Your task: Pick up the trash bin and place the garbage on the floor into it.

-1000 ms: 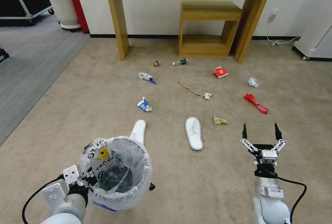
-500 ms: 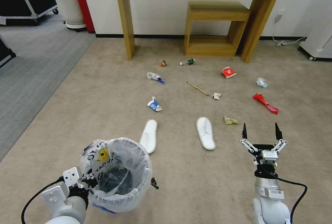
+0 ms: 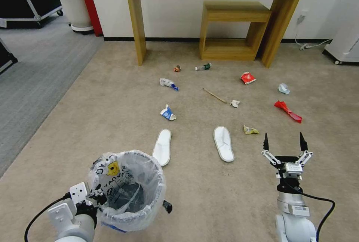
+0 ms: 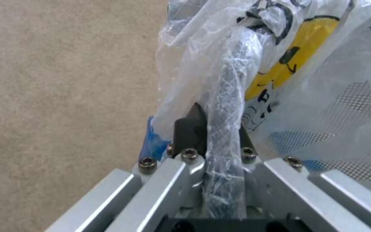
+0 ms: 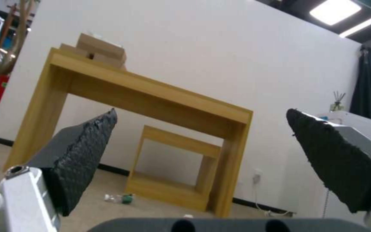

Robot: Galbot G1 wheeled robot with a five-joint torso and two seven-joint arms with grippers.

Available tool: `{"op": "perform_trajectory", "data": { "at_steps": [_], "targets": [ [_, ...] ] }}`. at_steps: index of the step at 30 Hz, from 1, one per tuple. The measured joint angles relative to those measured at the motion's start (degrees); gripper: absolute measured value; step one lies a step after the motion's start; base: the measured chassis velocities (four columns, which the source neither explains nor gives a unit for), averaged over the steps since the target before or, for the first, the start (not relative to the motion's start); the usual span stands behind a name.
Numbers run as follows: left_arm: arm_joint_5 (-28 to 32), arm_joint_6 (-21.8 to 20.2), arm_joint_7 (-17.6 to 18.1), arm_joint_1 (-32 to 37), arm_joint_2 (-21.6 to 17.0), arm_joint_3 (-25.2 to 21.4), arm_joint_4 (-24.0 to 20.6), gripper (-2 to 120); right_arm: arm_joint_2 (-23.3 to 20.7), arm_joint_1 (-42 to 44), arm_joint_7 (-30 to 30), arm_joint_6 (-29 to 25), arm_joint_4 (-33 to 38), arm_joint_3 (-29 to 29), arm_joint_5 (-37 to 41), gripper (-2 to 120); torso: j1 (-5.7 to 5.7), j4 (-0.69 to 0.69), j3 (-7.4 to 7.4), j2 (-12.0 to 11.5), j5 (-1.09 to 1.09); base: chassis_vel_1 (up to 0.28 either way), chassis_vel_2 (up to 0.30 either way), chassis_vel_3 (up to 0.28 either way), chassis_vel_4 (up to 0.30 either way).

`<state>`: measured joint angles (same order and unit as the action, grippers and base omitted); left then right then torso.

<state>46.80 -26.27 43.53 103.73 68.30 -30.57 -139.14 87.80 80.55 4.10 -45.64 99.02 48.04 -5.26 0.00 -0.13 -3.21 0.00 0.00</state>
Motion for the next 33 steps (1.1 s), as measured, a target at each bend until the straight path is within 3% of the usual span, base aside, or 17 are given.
{"op": "perform_trajectory", "data": {
  "at_steps": [20,25,33],
  "targets": [
    [-0.1,0.3,0.3,-0.4,-0.1,0.7,0.6,0,0.0,-0.2,-2.6,1.0,0.4,-0.4,-1.9,100,0.0,0.01,0.0,0.0,-0.04,0.233,0.233,-0.238,-0.225],
    [0.0,0.3,0.5,-0.6,-0.2,0.7,0.7,0,0.0,-0.4,-3.6,1.0,0.4,-0.6,-3.5,100,0.0,0.01,0.0,0.0,-0.02,0.153,0.095,-0.076,-0.125],
    [-0.1,0.2,0.5,-0.5,-0.1,1.0,0.9,0,0.1,-0.4,-3.0,0.9,0.2,-0.7,-3.4,100,0.0,-0.01,0.0,0.0,0.01,-0.043,-0.025,0.04,0.024]
  ]
}}
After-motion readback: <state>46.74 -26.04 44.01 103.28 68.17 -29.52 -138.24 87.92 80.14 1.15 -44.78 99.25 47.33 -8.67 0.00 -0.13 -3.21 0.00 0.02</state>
